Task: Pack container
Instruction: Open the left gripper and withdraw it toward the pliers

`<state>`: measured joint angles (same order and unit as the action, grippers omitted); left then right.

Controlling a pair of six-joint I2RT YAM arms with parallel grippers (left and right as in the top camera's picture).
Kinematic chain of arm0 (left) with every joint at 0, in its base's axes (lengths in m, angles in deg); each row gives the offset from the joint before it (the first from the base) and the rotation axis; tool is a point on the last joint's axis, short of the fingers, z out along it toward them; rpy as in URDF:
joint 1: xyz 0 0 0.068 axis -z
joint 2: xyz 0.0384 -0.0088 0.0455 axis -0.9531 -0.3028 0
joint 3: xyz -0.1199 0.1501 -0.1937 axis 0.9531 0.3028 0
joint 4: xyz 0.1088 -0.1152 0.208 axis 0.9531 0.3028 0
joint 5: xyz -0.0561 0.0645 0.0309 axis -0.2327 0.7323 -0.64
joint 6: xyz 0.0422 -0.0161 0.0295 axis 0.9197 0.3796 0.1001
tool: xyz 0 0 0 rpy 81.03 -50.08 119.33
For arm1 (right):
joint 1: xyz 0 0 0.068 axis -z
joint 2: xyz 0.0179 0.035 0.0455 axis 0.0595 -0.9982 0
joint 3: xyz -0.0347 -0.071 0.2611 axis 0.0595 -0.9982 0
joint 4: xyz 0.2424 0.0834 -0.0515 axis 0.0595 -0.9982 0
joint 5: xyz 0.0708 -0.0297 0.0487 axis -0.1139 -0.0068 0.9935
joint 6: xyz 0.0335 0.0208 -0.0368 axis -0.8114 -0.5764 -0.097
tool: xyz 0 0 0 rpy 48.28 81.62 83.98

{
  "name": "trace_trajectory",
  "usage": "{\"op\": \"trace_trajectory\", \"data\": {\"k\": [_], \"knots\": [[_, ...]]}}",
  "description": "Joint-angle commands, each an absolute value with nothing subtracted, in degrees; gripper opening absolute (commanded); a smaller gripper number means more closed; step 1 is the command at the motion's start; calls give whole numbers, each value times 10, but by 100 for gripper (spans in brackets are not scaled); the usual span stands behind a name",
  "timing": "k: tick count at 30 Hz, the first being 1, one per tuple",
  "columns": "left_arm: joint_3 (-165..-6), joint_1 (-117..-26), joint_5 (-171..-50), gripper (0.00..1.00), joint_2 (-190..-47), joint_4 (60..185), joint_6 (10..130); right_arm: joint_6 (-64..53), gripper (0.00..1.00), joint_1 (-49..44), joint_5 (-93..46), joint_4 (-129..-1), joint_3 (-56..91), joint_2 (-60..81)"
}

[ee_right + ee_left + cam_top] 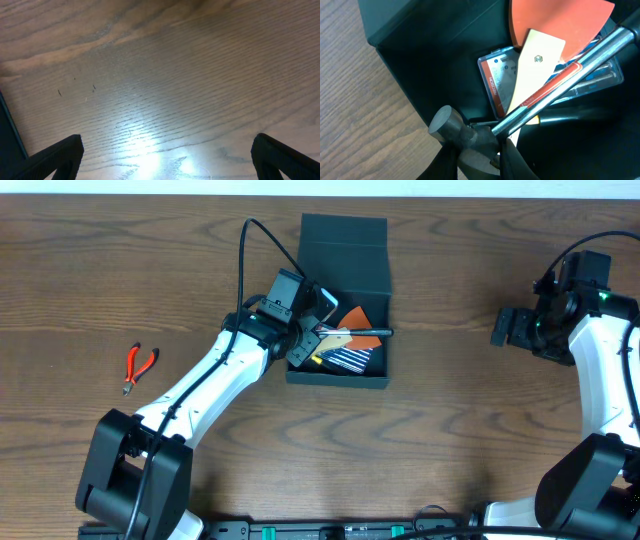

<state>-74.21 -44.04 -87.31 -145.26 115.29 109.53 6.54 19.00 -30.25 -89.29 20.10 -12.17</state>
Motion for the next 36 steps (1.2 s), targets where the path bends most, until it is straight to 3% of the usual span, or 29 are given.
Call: {"op": "trace_trajectory", "data": {"k": [1, 6, 7, 10, 12, 13, 14, 29, 36], "knots": [[-750, -439, -881, 6, -1461, 1161, 1105, 72, 99, 187, -298, -894, 198, -126], [-750, -439, -881, 6, -1462, 1175, 1104, 73, 99, 187, -298, -896, 198, -126], [-750, -439, -881, 11, -1462, 1178, 1104, 73, 99, 187, -299, -896, 198, -126], [-750, -439, -881, 46, -1462, 1186, 1103, 73, 99, 187, -298, -896, 198, -126], [-750, -439, -881, 61, -1462, 1186, 1103, 73, 99, 187, -298, -896, 198, -126], [-750, -439, -881, 73, -1462, 1186, 1103, 73, 99, 187, -298, -896, 198, -126], [-750, -439, -881, 76, -1462, 1186, 1103, 73, 99, 187, -298, -896, 198, -126], [-750, -440, -876, 76, -1446, 1187, 1099, 72, 99, 187, -298, -897, 198, -126], [-787, -486, -780, 82, -1356, 1233, 961, 73, 99, 187, -298, -896, 198, -126]]}}
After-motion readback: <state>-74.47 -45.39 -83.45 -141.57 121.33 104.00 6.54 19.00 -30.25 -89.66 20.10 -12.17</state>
